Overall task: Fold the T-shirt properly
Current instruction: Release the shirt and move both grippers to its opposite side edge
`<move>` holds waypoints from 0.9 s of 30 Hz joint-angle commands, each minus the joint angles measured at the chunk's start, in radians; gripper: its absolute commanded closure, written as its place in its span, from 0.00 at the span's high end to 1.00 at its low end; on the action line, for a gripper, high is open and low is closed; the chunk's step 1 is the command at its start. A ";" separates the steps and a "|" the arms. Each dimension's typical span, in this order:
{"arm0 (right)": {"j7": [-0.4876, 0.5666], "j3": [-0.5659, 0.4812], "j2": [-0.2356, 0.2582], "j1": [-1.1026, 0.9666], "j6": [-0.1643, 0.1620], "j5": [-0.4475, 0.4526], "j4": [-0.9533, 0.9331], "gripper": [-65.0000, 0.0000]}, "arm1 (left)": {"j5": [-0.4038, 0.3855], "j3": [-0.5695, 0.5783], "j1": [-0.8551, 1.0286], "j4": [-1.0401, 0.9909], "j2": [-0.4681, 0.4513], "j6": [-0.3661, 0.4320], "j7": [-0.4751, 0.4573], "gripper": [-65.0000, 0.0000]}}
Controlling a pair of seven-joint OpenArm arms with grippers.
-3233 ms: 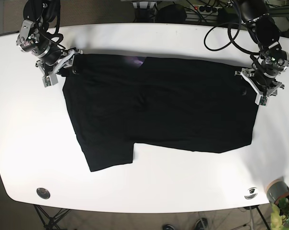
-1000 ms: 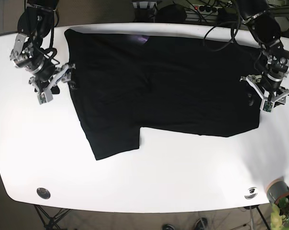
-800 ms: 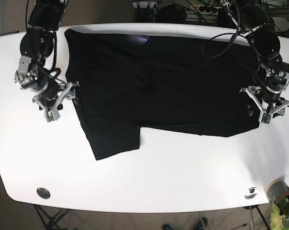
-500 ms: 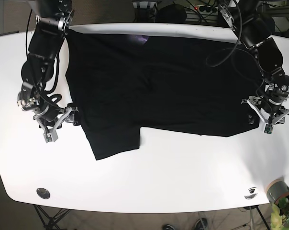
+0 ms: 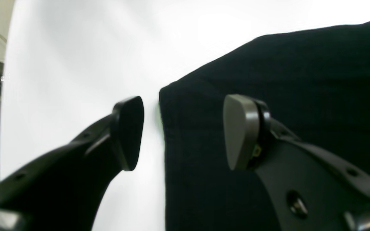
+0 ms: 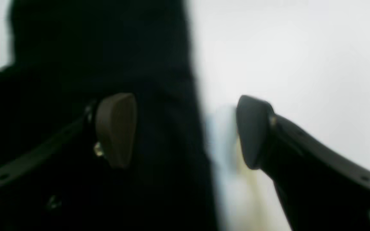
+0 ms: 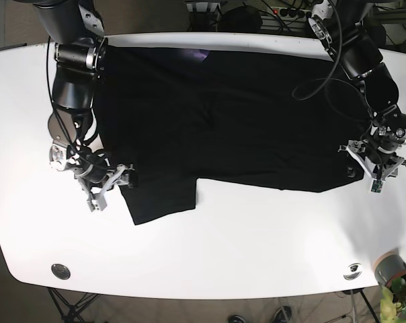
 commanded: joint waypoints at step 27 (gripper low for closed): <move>0.021 -0.021 -0.060 0.019 0.004 0.007 -0.007 0.09 | -0.012 0.091 -0.254 -0.525 -0.100 0.192 -0.215 0.79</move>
